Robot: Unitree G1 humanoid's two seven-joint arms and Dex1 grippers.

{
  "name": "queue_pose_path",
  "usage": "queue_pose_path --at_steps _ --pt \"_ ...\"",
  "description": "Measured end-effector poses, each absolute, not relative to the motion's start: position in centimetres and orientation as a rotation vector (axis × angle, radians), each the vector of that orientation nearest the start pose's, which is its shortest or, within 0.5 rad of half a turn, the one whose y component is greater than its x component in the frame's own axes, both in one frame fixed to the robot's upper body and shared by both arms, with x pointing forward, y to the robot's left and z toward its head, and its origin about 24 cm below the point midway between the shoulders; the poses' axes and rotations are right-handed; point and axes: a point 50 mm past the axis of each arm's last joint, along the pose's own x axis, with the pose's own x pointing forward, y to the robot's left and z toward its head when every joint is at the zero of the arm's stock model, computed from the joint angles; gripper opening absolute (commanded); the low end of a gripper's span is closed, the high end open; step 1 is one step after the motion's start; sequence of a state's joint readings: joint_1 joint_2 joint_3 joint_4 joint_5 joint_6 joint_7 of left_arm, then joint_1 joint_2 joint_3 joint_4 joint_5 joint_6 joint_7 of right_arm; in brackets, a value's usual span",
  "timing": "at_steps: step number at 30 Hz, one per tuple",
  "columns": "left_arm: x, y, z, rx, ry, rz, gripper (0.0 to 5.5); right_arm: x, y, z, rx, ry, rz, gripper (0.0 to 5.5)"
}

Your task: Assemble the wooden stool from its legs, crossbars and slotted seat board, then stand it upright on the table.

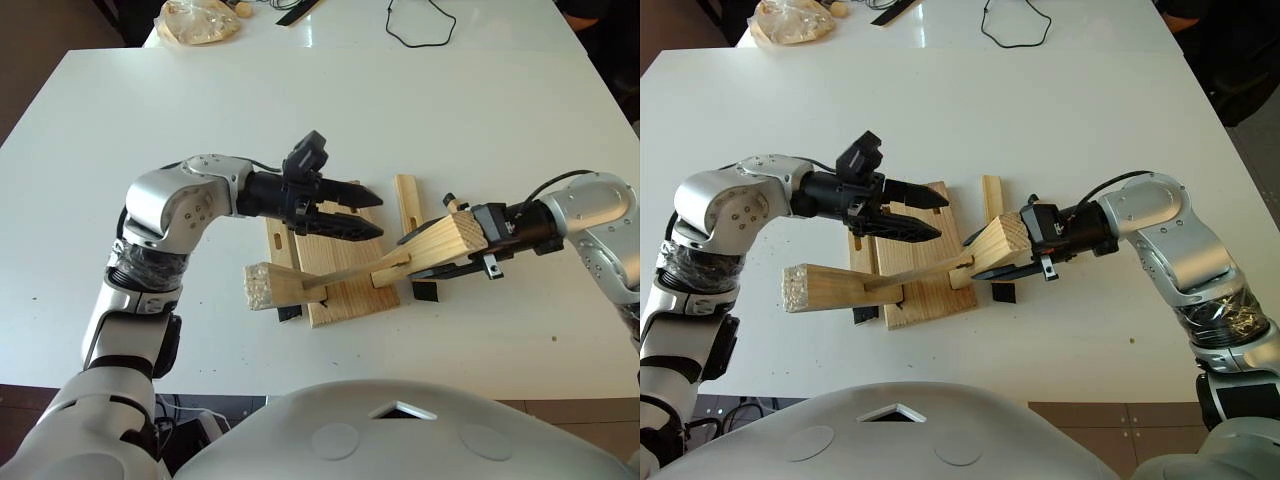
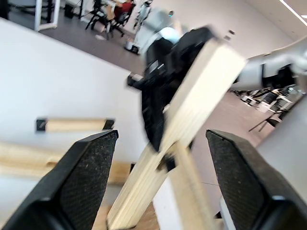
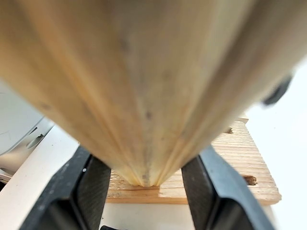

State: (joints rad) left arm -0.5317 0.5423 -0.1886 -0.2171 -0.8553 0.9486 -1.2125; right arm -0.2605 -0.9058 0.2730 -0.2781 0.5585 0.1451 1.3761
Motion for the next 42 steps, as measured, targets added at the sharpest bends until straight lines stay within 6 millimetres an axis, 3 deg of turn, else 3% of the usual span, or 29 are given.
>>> queue_pose_path --at_steps 3,7,9,15,21,25,31,34,36,42 --pt "23.6 10.0 16.1 -0.222 0.391 -1.819 3.40 22.0 -16.7 13.9 -0.435 0.150 1.744 2.02" --pt "23.2 9.7 12.2 -0.102 0.511 -1.776 3.40 22.1 -16.6 13.9 -0.434 0.151 1.745 2.02" --pt "23.2 9.3 11.6 -0.077 0.492 -1.804 3.40 22.2 -16.6 13.9 -0.434 0.149 1.748 2.02" --pt "23.7 9.0 11.1 -0.097 0.453 -1.851 3.40 22.4 -16.6 13.7 -0.431 0.153 1.755 2.02" --pt "24.0 9.5 10.7 -0.296 0.520 -1.784 3.40 22.5 -16.6 13.8 -0.439 0.144 1.752 2.02" --pt "25.2 10.7 12.3 -0.342 0.482 -1.677 3.40 22.5 -16.6 13.9 -0.442 0.139 1.754 2.02" --pt "25.0 10.5 14.5 -0.334 0.434 -1.716 3.40 22.5 -16.6 13.9 -0.446 0.130 1.755 2.02" --pt "24.6 10.2 13.0 -0.324 0.496 -1.706 3.40 22.5 -16.6 13.8 -0.448 0.124 1.757 2.02" --pt "24.1 10.1 10.6 -0.335 0.569 -1.690 3.40 22.5 -16.6 13.8 -0.452 0.118 1.761 2.02" --pt "24.2 9.7 9.8 -0.393 0.521 -1.727 3.40 22.6 -16.6 13.7 -0.451 0.121 1.758 2.02"
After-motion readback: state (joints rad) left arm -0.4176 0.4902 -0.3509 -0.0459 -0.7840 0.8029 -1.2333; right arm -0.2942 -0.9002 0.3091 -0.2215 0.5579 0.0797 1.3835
